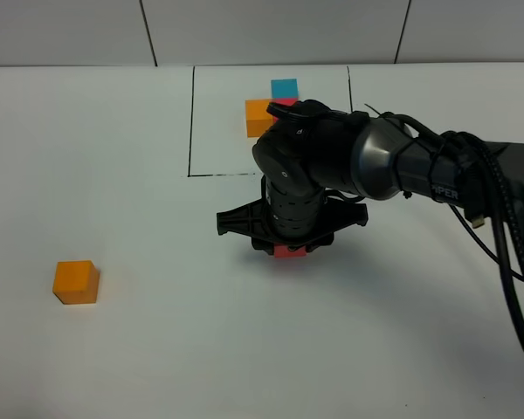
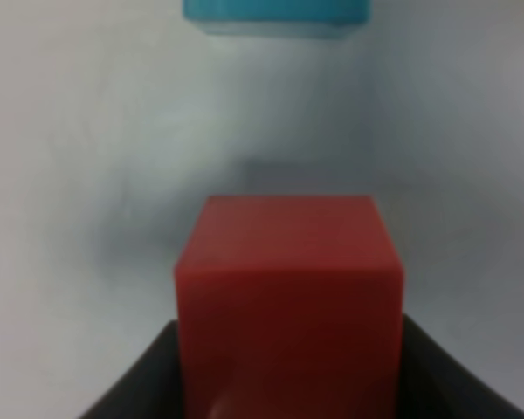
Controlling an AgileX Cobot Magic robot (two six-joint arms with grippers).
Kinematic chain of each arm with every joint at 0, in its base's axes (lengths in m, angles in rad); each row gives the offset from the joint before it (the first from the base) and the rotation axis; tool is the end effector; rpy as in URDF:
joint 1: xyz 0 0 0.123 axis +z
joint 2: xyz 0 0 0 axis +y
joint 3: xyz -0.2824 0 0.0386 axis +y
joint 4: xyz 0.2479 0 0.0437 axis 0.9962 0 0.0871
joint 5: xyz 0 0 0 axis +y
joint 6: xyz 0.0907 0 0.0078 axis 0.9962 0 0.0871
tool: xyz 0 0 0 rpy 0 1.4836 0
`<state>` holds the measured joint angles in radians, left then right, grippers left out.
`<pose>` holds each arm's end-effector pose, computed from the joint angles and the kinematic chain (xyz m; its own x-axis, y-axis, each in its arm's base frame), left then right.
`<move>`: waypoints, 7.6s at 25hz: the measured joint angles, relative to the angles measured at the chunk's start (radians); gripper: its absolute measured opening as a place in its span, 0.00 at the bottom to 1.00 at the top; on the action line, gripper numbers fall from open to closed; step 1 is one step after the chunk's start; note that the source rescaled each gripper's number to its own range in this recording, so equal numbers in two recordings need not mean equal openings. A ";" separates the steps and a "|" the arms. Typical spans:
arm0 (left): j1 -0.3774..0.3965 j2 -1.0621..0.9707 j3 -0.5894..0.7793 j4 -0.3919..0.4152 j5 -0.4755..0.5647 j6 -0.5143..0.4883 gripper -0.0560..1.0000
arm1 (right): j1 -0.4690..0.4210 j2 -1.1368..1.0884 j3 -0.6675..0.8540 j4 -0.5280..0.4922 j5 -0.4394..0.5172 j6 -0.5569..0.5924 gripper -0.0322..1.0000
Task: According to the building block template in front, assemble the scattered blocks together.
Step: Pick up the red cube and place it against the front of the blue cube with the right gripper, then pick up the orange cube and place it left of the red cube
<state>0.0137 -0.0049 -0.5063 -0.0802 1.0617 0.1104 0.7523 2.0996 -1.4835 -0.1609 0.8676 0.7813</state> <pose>-0.0064 -0.0065 0.2790 -0.4410 0.0650 -0.8951 0.0805 0.9962 0.0326 0.3139 0.2785 0.1509 -0.9746 -0.0609 -0.2154 -0.0665 0.9976 0.0188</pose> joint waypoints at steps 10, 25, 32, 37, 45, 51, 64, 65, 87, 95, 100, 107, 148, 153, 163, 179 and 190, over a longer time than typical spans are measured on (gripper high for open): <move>0.000 0.000 0.000 0.000 0.000 0.000 0.73 | -0.017 0.079 -0.056 -0.017 -0.016 -0.043 0.06; 0.000 0.000 0.000 0.000 0.000 0.000 0.73 | -0.041 0.097 -0.085 -0.010 -0.015 -0.082 0.06; 0.000 0.000 0.000 0.000 0.000 0.000 0.73 | -0.041 0.108 -0.087 -0.011 -0.024 -0.082 0.06; 0.000 0.000 0.000 0.000 0.000 0.000 0.73 | -0.041 0.108 -0.087 -0.012 -0.026 -0.080 0.06; 0.000 0.000 0.000 0.000 0.000 0.000 0.73 | -0.042 0.108 -0.087 -0.012 -0.038 -0.056 0.06; 0.000 0.000 0.000 0.000 0.000 0.000 0.73 | -0.043 0.109 -0.087 -0.015 -0.041 -0.055 0.06; 0.000 0.000 0.000 0.000 0.000 0.000 0.73 | -0.043 0.126 -0.096 -0.030 -0.041 -0.052 0.06; 0.000 0.000 0.000 0.000 0.000 0.000 0.73 | -0.043 0.126 -0.096 -0.034 -0.043 -0.052 0.06; 0.000 0.000 0.000 0.000 0.000 0.000 0.73 | -0.058 0.132 -0.098 -0.032 -0.065 -0.052 0.06; 0.000 0.000 0.000 0.000 0.000 0.000 0.73 | -0.061 0.132 -0.098 -0.025 -0.071 -0.052 0.06; 0.000 0.000 0.000 0.000 0.000 0.000 0.73 | -0.061 0.132 -0.098 -0.024 -0.071 -0.052 0.06; 0.000 0.000 0.000 0.000 0.000 0.000 0.73 | -0.064 0.132 -0.096 -0.025 -0.077 -0.052 0.13; 0.000 0.000 0.000 0.000 0.000 0.000 0.73 | -0.586 -0.730 0.535 0.147 -0.042 -0.676 1.00; 0.000 0.000 0.000 0.000 0.000 0.000 0.73 | -0.647 -0.922 0.635 0.146 -0.022 -0.665 1.00; 0.000 0.000 0.000 0.000 0.000 0.000 0.73 | -0.652 -1.281 0.743 0.104 0.110 -0.664 1.00; 0.000 0.000 0.000 0.000 0.000 0.000 0.73 | -0.598 -1.735 0.861 0.109 0.259 -0.703 1.00; 0.000 0.000 0.000 0.000 0.000 0.000 0.73 | -0.581 -1.886 0.966 0.152 0.210 -0.766 1.00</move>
<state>0.0137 -0.0049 -0.5063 -0.0802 1.0617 0.1104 0.1708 0.2133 -0.5176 -0.0088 1.0776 0.0155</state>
